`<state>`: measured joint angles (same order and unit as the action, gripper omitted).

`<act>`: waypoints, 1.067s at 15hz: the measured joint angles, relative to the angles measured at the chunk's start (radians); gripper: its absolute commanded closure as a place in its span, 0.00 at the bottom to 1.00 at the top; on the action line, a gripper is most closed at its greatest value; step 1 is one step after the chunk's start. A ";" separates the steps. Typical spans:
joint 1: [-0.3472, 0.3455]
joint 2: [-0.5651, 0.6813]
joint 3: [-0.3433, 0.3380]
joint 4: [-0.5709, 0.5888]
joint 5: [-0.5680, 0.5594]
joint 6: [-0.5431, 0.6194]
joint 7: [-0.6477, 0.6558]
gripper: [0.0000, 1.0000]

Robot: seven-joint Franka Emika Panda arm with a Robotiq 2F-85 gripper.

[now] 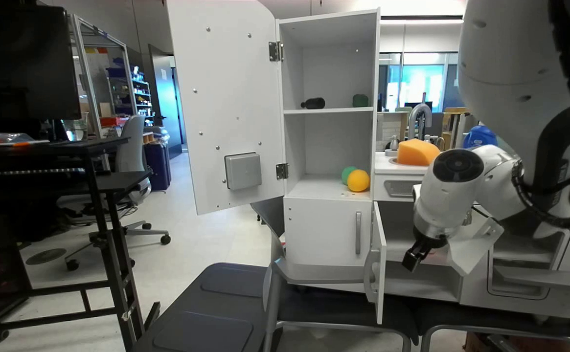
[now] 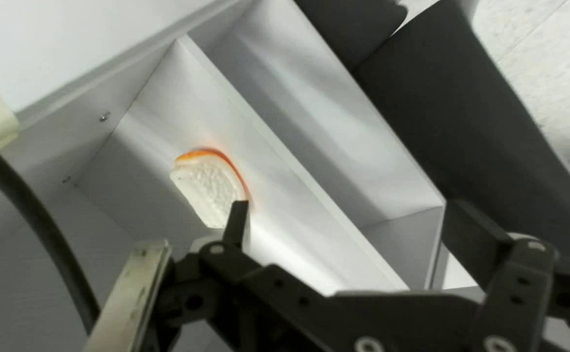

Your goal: Put the bottle and the toy into the bottom drawer and close the drawer.

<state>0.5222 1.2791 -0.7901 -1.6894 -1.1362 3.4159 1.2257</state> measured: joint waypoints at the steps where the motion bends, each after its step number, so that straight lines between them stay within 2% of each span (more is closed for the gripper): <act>1: 0.000 -0.046 0.000 -0.051 -0.062 0.027 -0.001 0.00; 5: 0.001 -0.256 -0.031 -0.242 -0.306 0.066 0.002 0.00; 9: 0.009 -0.445 -0.112 -0.352 -0.497 0.081 0.042 0.00; 13: 0.054 -0.554 -0.265 -0.391 -0.675 0.123 0.169 0.00; 16: 0.091 -0.605 -0.391 -0.375 -0.742 0.149 0.267 0.00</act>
<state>0.6136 0.6738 -1.1810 -2.0643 -1.8781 3.5645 1.4931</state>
